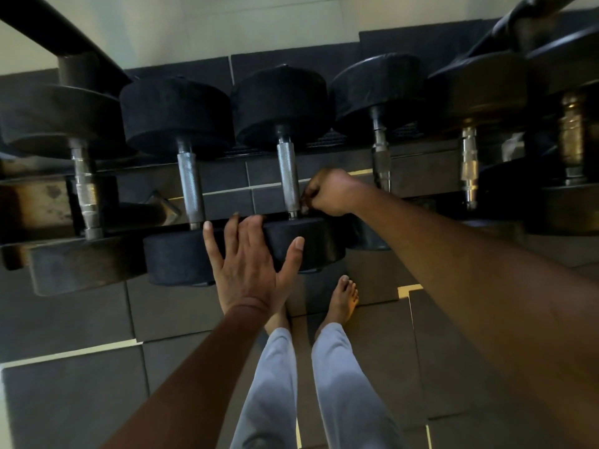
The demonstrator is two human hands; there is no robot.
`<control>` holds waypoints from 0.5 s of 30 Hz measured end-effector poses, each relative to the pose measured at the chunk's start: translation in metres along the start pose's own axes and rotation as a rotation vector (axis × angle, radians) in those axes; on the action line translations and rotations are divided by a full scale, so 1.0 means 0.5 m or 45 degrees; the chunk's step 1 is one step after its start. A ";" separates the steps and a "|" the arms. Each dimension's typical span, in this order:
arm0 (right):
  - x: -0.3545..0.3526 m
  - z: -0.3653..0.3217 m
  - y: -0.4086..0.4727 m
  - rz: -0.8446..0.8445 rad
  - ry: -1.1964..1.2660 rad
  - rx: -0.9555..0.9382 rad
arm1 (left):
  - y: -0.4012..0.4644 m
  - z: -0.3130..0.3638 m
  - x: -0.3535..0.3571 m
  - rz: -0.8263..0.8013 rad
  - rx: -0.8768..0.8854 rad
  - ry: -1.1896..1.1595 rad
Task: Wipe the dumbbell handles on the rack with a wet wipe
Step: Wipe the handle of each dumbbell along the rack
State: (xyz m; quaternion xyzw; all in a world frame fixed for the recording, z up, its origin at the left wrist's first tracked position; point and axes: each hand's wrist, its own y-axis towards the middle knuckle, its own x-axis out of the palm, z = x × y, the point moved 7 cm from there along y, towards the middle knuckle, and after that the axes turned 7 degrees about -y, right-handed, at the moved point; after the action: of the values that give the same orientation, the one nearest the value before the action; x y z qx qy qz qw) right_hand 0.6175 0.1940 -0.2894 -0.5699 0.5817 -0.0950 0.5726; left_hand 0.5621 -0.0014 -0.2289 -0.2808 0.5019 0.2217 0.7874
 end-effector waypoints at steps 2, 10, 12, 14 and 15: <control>0.004 0.005 0.003 -0.099 0.034 0.007 | 0.000 -0.001 0.000 -0.002 -0.002 -0.003; 0.010 0.026 0.016 -0.128 0.200 -0.009 | -0.003 -0.004 0.003 0.003 -0.004 -0.014; 0.011 0.028 0.026 -0.128 0.167 -0.015 | -0.002 -0.004 0.002 0.005 -0.004 -0.011; 0.017 0.036 0.032 -0.142 0.286 -0.020 | -0.001 -0.003 0.001 0.006 -0.003 -0.012; 0.019 0.042 0.033 -0.144 0.346 -0.019 | -0.002 -0.003 0.001 0.007 -0.003 -0.012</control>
State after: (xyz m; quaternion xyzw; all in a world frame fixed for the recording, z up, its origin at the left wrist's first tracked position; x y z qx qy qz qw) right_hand 0.6273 0.2034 -0.3142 -0.5879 0.6214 -0.1993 0.4780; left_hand 0.5616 -0.0030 -0.2296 -0.2794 0.4987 0.2257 0.7888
